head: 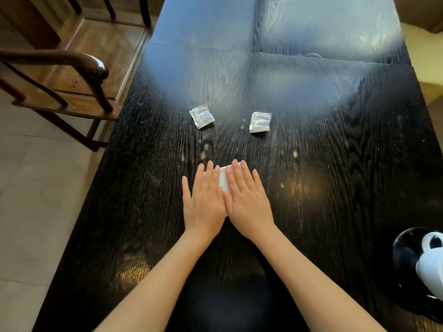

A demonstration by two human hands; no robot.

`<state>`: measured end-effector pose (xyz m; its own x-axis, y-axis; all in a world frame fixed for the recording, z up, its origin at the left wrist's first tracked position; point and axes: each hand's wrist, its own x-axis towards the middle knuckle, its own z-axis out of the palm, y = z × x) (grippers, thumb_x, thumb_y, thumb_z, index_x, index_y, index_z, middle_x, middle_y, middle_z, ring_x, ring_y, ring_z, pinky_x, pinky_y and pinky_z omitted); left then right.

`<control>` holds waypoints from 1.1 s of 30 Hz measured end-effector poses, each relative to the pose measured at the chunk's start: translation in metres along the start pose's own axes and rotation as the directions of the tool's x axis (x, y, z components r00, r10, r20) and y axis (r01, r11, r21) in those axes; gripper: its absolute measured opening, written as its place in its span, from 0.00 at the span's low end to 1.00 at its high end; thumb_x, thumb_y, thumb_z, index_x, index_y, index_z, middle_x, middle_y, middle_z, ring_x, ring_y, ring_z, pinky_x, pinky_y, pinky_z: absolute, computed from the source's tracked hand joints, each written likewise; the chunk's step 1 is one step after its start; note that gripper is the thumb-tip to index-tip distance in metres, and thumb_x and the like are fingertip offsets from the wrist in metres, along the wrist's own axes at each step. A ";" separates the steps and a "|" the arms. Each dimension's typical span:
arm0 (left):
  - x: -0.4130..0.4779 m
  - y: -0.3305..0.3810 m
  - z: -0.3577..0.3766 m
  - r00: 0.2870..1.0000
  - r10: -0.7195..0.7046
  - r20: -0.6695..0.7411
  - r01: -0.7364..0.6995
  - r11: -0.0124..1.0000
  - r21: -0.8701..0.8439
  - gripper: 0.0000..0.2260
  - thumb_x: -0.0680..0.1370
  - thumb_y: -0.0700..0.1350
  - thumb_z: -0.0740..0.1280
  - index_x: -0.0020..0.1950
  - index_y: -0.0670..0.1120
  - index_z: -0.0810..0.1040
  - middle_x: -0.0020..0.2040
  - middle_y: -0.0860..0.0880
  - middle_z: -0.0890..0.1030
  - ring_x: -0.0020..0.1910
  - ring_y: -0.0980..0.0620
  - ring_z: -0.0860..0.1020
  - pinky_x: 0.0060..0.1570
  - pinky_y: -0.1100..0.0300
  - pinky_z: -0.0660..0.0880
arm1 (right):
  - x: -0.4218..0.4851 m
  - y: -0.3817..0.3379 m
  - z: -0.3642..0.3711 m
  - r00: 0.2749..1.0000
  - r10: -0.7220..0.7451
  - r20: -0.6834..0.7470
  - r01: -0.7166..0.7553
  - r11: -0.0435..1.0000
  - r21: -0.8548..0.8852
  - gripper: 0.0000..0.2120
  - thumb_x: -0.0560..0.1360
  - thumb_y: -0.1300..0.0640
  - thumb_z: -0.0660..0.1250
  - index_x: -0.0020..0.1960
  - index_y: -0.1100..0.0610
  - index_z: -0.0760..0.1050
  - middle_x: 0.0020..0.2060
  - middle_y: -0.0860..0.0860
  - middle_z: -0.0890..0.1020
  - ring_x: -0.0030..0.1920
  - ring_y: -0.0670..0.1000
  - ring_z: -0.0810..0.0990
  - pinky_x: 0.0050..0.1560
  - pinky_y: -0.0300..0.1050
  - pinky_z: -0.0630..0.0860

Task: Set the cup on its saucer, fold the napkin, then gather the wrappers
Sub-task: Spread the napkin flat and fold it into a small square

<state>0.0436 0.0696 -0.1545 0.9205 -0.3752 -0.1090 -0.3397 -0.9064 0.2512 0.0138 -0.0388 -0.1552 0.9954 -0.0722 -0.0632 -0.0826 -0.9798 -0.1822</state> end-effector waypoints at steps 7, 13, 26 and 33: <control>0.002 -0.012 0.007 1.000 0.018 0.023 -0.019 0.999 0.027 0.24 0.80 0.49 0.45 0.76 0.49 0.45 0.78 0.52 0.48 0.77 0.53 0.45 0.76 0.46 0.44 | -0.002 0.018 -0.005 0.993 -0.077 0.089 0.074 0.997 0.033 0.27 0.81 0.52 0.47 0.76 0.60 0.42 0.77 0.54 0.46 0.76 0.50 0.39 0.75 0.47 0.36; 0.007 -0.017 -0.001 0.997 0.068 0.045 -0.066 0.997 -0.050 0.24 0.80 0.48 0.49 0.76 0.49 0.50 0.78 0.52 0.54 0.77 0.53 0.49 0.75 0.46 0.44 | -0.010 0.040 -0.010 0.990 -0.085 0.111 0.083 0.996 0.028 0.26 0.81 0.50 0.44 0.75 0.55 0.38 0.77 0.51 0.45 0.76 0.47 0.40 0.75 0.46 0.36; 0.087 -0.026 -0.059 0.908 0.282 0.309 -0.184 0.933 -0.310 0.19 0.78 0.49 0.62 0.68 0.45 0.70 0.57 0.44 0.79 0.58 0.45 0.74 0.58 0.52 0.69 | -0.068 0.004 -0.044 0.614 0.737 0.285 -0.643 0.257 0.721 0.07 0.79 0.57 0.57 0.54 0.54 0.73 0.48 0.51 0.81 0.44 0.48 0.80 0.44 0.41 0.76; 0.090 -0.013 -0.066 0.768 0.214 0.604 -0.023 0.951 -0.308 0.23 0.73 0.54 0.68 0.64 0.48 0.67 0.48 0.51 0.75 0.46 0.51 0.75 0.41 0.58 0.72 | -0.037 -0.035 -0.040 0.542 0.651 0.532 -0.696 -0.006 0.718 0.08 0.78 0.54 0.57 0.48 0.58 0.70 0.44 0.56 0.81 0.42 0.53 0.83 0.46 0.53 0.83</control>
<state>0.1434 0.0609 -0.1041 0.5176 -0.5993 -0.6107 -0.2849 -0.7937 0.5374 -0.0177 -0.0092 -0.1073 0.4602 -0.5773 -0.6745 -0.7273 0.1905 -0.6593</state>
